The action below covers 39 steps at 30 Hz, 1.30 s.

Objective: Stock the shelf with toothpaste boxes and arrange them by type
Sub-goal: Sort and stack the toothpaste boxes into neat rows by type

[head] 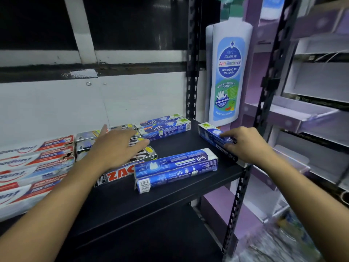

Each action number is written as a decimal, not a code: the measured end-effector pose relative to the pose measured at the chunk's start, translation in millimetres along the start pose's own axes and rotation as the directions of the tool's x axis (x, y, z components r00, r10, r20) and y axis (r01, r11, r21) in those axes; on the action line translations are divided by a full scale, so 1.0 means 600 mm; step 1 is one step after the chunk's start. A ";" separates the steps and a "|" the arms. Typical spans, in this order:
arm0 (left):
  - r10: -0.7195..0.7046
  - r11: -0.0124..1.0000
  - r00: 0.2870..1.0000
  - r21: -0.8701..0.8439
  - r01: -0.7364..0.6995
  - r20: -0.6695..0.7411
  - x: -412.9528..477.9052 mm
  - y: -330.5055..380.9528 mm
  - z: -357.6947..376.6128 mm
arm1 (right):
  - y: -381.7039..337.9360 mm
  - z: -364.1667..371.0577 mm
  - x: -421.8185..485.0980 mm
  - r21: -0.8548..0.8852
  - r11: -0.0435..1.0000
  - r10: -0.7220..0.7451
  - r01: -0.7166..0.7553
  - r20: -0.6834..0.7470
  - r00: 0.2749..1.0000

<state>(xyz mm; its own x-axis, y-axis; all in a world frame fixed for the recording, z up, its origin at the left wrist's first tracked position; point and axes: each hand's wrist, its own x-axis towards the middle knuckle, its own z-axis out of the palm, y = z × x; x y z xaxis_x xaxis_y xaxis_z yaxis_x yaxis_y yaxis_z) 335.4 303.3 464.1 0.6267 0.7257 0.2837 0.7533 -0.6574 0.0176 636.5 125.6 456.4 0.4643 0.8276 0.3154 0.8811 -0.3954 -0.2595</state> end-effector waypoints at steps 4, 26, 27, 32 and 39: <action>0.136 0.954 0.982 -0.250 -0.166 -0.133 -0.080 0.058 -0.011 | -0.008 0.010 -0.018 0.058 0.997 -0.040 0.043 -0.062 0.997; 0.233 0.899 0.938 -0.312 -0.308 -0.255 -0.228 0.036 0.030 | -0.031 0.054 -0.106 0.283 0.959 0.023 0.027 -0.171 0.985; 0.227 0.897 0.941 -0.322 -0.303 -0.252 -0.231 0.034 0.030 | -0.036 0.055 -0.101 0.302 0.952 0.008 0.040 -0.157 0.988; 0.166 0.876 0.945 -0.398 -0.273 -0.282 -0.236 0.032 0.024 | -0.047 0.052 -0.081 0.376 0.921 -0.069 0.104 -0.106 0.992; 0.136 0.862 0.948 -0.437 -0.257 -0.288 -0.212 0.039 0.009 | -0.056 0.046 -0.061 0.344 0.922 -0.178 0.178 -0.031 0.984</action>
<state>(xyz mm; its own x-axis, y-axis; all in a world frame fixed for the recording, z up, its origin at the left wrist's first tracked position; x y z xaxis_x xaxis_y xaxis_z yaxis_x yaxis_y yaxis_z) 274.4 196.9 423.5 0.6395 0.5401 0.5471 0.4016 -0.8415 0.3613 587.3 119.6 428.2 0.3028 0.8720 0.3845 0.8640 -0.0809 -0.4970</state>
